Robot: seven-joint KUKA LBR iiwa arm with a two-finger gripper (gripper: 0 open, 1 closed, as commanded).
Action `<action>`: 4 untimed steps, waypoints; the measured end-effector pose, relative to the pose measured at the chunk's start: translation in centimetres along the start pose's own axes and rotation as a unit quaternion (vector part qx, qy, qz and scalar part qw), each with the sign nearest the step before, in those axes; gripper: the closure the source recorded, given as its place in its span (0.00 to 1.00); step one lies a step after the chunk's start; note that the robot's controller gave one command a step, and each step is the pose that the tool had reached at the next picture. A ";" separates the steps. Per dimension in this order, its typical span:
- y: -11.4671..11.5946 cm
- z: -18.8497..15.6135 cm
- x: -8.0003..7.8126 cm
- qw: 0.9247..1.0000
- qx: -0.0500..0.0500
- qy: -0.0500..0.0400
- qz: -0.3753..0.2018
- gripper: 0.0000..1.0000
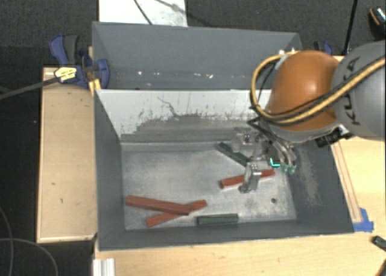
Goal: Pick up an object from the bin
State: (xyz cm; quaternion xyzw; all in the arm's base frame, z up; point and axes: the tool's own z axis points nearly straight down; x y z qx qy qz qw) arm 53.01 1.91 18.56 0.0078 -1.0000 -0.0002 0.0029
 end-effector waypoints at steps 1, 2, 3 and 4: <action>-3.7 10.3 -2.9 0.998 0.000 -0.001 -0.065 0.00; -3.7 11.5 -1.3 0.993 0.000 -0.001 -0.116 0.00; -3.7 11.5 -1.3 0.993 0.000 -0.002 -0.114 1.00; -4.8 -3.6 4.9 0.977 0.002 -0.007 -0.214 1.00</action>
Offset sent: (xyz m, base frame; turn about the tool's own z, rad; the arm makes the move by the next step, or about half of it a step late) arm 0.0299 -0.0352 -0.1001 -0.1324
